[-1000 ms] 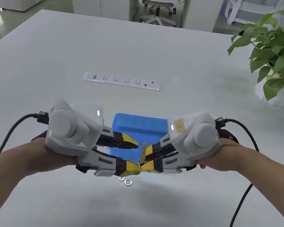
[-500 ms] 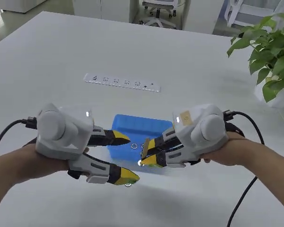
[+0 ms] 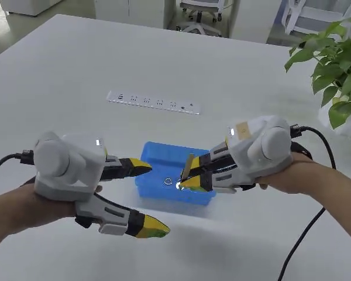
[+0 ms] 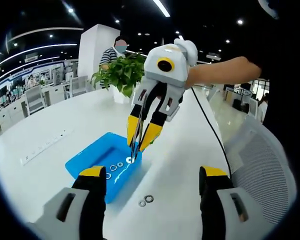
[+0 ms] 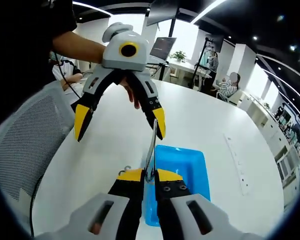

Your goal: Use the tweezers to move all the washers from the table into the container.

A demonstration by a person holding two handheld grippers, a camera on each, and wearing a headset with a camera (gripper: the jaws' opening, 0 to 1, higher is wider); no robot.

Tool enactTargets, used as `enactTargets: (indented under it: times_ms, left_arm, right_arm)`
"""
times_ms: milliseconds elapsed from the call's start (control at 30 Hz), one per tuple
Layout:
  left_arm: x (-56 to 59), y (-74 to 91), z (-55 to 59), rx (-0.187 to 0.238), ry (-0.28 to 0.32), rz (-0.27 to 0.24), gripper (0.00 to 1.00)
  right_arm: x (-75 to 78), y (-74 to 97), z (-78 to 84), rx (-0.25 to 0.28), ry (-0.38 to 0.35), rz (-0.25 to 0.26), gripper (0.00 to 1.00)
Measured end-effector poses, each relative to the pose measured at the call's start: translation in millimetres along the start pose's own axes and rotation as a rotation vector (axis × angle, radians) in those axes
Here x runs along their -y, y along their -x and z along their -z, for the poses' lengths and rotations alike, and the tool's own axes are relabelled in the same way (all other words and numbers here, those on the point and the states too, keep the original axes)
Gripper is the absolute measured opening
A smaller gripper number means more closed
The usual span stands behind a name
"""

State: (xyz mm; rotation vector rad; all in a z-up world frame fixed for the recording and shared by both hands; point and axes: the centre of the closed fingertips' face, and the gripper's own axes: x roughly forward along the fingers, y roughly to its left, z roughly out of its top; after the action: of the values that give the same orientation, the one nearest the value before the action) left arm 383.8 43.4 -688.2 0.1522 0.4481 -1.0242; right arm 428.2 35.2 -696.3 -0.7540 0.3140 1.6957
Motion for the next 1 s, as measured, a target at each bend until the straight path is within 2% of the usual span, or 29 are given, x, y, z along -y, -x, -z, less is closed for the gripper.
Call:
enactTargets:
  times_ms: [400,600,833,1000]
  left_arm:
    - [-4.8,6.1,2.5,0.009,0.027,-0.021,0.94]
    - [-7.9,8.5,0.7,0.020,0.032,-0.040,0.99]
    - [-13.9,11.2,-2.2,0.031,0.034,-0.048,0.99]
    - [-18.4,10.0,-1.8,0.023,0.032,-0.053,0.99]
  right_arm:
    - [21.7,-5.6,6.5,0.007,-0.004,0.032,0.09]
    - [27.0,-13.7,15.6,0.000,-0.015,0.022,0.09]
    - [32.2,-23.7,25.3,-0.006,-0.032,0.009,0.09]
    - [32.9,-30.8,31.3,-0.010,-0.037,-0.002,0.09]
